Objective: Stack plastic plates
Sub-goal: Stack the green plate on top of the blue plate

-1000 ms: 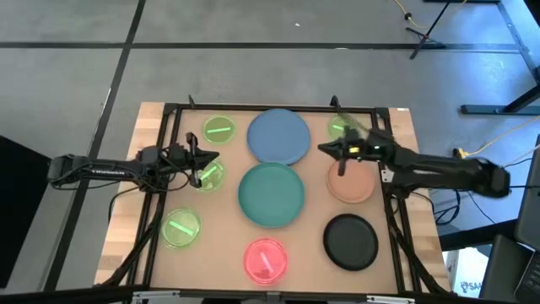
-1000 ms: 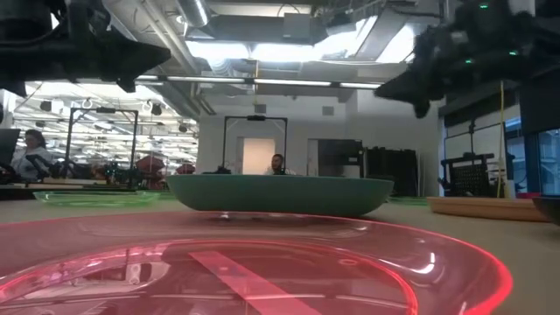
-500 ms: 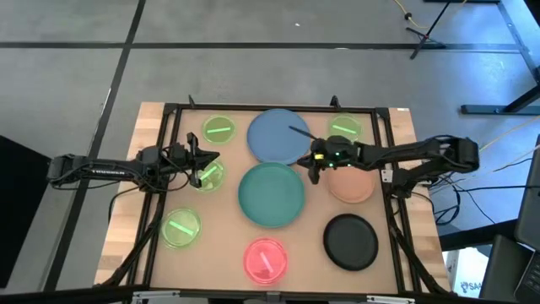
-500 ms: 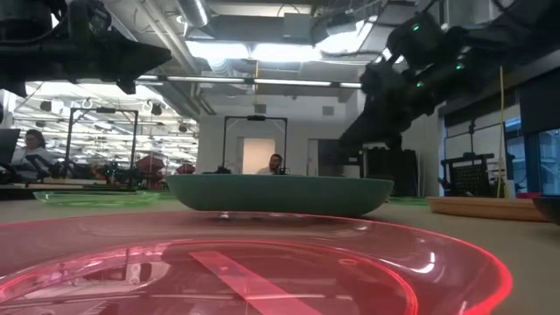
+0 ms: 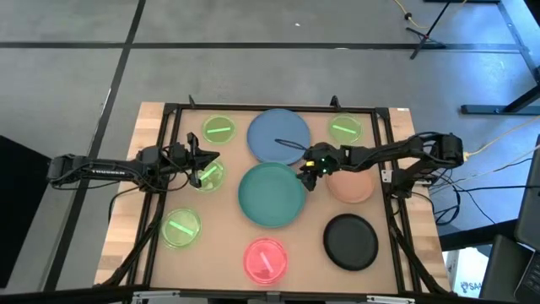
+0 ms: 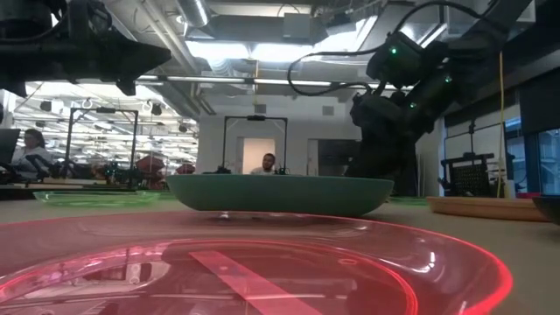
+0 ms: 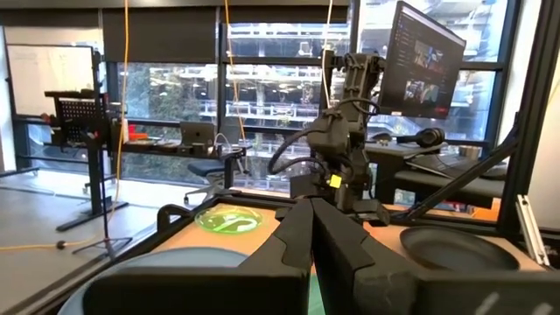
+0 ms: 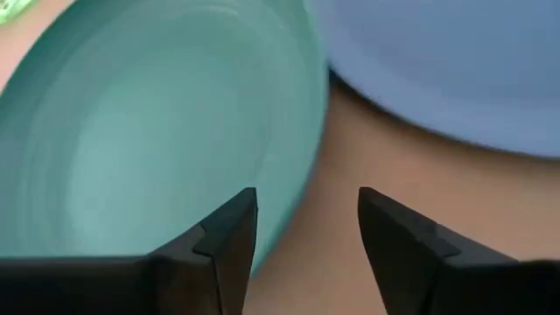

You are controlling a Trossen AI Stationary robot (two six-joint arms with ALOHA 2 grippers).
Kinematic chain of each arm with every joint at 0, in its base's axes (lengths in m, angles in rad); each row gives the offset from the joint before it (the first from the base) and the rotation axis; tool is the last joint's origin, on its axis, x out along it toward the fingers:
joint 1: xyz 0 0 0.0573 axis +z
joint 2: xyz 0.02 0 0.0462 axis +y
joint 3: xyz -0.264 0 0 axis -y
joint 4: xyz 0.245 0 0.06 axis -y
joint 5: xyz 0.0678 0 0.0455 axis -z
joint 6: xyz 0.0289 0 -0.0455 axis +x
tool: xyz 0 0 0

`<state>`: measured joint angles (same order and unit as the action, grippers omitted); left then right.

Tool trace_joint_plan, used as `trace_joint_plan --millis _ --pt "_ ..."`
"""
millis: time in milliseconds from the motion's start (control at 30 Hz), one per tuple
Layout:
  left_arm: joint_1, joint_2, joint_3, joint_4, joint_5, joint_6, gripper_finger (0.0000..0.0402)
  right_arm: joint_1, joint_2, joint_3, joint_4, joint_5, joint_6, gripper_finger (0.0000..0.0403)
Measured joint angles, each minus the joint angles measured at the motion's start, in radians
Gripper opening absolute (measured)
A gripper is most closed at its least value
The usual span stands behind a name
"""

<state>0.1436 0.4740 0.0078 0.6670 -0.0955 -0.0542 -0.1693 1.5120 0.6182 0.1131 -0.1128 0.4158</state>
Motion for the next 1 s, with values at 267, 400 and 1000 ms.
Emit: trace_joint_plan --millis 267,400,1000 --pt "0.000 0.000 0.000 0.000 -0.007 -0.015 0.0002 0.019 0.017 0.000 0.007 0.076 0.052 0.0183" --pt "0.000 0.000 0.000 0.000 -0.015 -0.015 0.0002 0.019 0.050 0.000 0.033 0.071 0.055 0.0154" --pt "0.000 0.000 0.010 0.031 -0.018 0.113 0.0002 0.019 0.109 0.000 0.102 0.095 0.026 0.0010"
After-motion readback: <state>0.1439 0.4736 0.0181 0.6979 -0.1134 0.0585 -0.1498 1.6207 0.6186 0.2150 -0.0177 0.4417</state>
